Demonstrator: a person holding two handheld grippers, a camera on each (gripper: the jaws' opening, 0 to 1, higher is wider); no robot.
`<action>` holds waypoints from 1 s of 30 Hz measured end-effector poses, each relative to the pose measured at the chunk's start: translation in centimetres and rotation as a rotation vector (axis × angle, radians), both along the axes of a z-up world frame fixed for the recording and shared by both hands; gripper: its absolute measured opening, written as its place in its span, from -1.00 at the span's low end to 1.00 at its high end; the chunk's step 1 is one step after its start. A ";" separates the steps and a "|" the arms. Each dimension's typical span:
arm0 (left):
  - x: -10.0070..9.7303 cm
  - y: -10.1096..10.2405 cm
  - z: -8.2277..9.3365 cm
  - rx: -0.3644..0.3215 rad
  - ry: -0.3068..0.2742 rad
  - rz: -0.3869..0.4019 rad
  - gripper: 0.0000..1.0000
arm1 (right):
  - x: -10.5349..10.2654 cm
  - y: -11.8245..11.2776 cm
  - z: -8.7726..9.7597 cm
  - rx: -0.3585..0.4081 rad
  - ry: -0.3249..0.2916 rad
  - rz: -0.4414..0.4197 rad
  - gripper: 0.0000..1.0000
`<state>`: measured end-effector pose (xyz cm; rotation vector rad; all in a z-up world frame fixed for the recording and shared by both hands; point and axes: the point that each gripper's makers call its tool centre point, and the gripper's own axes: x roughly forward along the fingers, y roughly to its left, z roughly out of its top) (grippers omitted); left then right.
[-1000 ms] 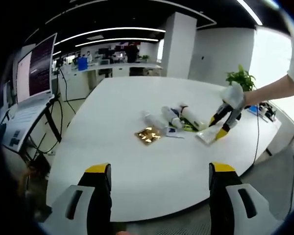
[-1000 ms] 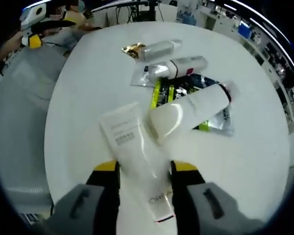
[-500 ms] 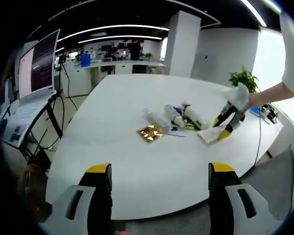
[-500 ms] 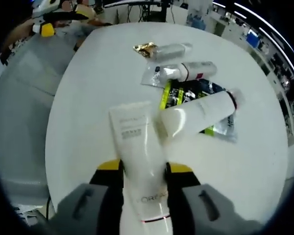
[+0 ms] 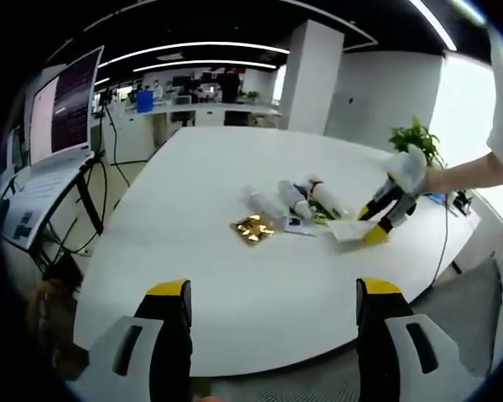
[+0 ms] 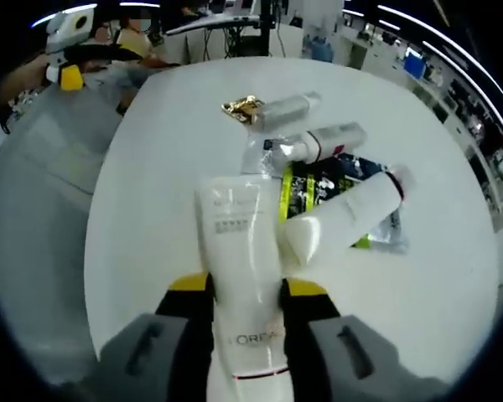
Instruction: Arrange the skincare products in the storage area until every visible bottle or jar stands upright without overlapping.
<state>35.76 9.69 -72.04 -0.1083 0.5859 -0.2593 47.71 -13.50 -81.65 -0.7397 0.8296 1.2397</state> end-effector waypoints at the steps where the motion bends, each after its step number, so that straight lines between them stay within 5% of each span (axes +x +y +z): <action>1: 0.0 0.1 0.0 -0.004 -0.003 0.001 0.57 | 0.0 0.2 0.1 0.006 -0.003 -0.005 -0.38; 18: -0.1 -0.5 0.1 -0.004 0.012 -0.024 0.57 | -1.2 0.8 1.8 0.138 0.025 -0.168 -0.39; 30: -0.2 -0.9 0.2 0.022 -0.002 -0.059 0.55 | -1.6 1.0 4.6 0.236 -0.022 -0.270 -0.39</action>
